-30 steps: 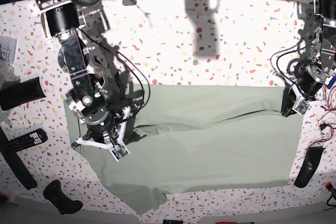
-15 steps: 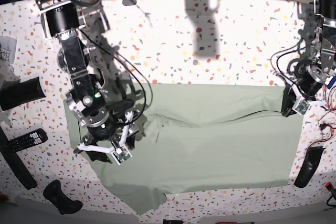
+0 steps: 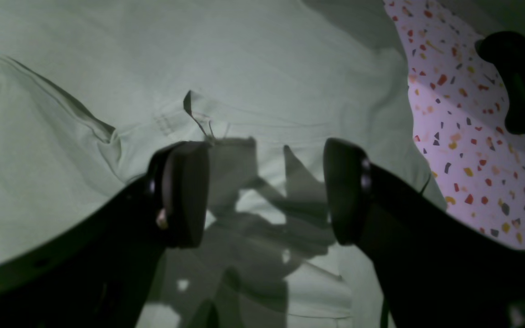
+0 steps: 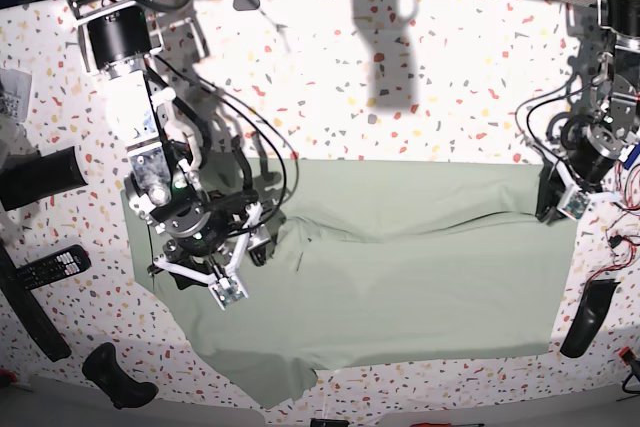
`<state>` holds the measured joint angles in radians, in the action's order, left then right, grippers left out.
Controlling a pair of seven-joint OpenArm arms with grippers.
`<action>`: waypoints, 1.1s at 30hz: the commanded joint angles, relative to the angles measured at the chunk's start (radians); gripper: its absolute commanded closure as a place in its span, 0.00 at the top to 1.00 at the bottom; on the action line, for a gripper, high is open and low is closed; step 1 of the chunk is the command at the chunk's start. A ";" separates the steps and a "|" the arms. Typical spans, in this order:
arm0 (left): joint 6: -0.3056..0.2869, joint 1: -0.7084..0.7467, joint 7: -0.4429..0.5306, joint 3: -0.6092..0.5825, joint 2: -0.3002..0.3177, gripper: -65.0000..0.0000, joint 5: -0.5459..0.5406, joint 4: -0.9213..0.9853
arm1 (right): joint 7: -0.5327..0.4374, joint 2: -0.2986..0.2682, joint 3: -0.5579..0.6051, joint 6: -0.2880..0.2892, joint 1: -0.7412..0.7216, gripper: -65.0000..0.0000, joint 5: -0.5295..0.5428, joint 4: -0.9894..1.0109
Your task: Fold the T-shirt properly
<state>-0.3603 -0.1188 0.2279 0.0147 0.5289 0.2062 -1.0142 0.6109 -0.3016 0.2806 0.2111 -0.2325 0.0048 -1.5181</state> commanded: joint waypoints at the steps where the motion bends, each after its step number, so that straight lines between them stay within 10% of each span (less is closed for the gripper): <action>1: 0.051 -0.018 0.002 0.010 0.023 0.26 0.007 -0.014 | -0.021 -0.006 -0.005 -0.010 -0.027 0.59 0.004 -0.016; 5: 0.171 -0.048 -0.079 0.010 0.023 0.50 0.077 -0.013 | 0.008 -0.006 -0.005 -0.010 -0.027 0.59 0.004 -0.016; 14: 0.170 -0.069 -0.115 0.010 0.012 0.51 -0.107 -0.013 | 0.011 -0.006 -0.005 -0.010 -0.027 0.59 0.050 -0.016; 21: 0.170 -0.068 -0.476 0.011 0.012 0.51 -0.321 -0.014 | 0.011 -0.006 -0.005 -0.010 -0.027 0.59 0.110 -0.016; 33: 0.166 -0.069 -0.391 0.010 -0.038 0.51 -0.517 -0.013 | 0.011 -0.006 -0.005 -0.010 -0.027 0.59 0.108 -0.016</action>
<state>-0.1913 -0.1650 -0.1890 0.0189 0.4736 -0.3107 -1.0138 0.6456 -0.3012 0.2806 0.2089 -0.2325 0.1093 -1.5181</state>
